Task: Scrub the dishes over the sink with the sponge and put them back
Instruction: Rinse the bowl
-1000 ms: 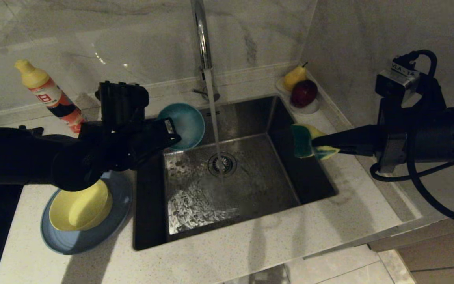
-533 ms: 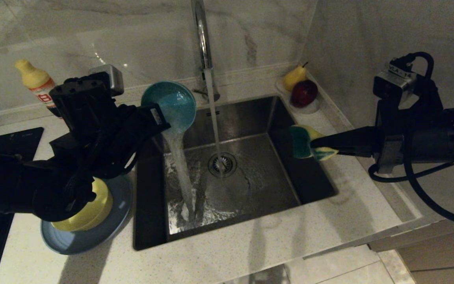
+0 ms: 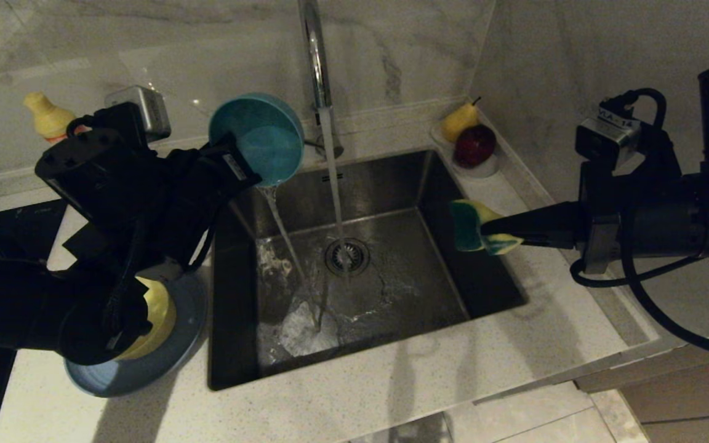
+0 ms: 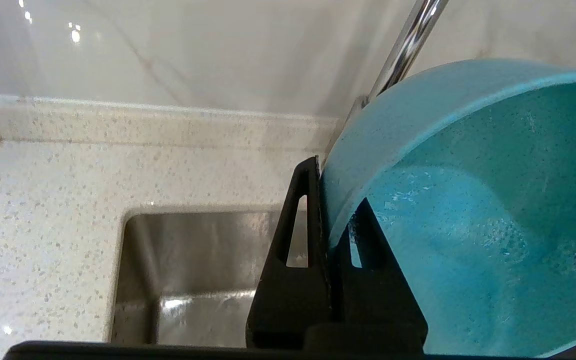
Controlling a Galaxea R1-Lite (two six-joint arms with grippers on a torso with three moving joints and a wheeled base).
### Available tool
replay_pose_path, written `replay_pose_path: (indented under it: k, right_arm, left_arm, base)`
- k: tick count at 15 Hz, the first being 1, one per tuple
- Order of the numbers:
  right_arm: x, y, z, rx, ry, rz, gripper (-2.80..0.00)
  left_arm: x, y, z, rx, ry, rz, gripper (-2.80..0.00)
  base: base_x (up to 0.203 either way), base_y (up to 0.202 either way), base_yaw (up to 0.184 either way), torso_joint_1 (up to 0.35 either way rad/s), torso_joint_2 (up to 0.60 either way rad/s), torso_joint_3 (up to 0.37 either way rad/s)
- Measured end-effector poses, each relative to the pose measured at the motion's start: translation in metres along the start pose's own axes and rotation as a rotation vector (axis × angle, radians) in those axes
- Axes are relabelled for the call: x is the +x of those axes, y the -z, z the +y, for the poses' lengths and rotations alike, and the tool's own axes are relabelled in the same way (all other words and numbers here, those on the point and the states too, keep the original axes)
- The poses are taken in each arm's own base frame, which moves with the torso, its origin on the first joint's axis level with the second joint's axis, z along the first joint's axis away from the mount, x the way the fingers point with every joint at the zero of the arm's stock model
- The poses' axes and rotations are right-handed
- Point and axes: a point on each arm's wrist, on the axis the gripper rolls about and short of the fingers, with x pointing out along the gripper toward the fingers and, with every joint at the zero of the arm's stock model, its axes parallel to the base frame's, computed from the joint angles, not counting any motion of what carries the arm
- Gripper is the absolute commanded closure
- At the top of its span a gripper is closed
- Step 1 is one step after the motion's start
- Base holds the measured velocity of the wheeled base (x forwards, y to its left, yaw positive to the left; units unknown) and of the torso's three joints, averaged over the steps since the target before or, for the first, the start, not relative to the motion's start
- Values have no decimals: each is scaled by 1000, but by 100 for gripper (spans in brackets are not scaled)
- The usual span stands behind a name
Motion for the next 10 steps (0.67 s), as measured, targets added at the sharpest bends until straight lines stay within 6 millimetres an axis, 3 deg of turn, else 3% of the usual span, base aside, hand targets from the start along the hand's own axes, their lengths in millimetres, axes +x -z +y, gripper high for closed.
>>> replay_pose_path:
  k: [4,10]
  right_arm:
    - [2,0,-1,6,-12,16,0]
    - [3,0,-2,9,-12,18,0]
  left_arm:
    - [-12,2,3,-26,68,-81,0]
    - [-16,5,5,-6,96,-52,0]
  base:
    - [0,0,0,0,0,0]
    - [0,0,0,0,0,0]
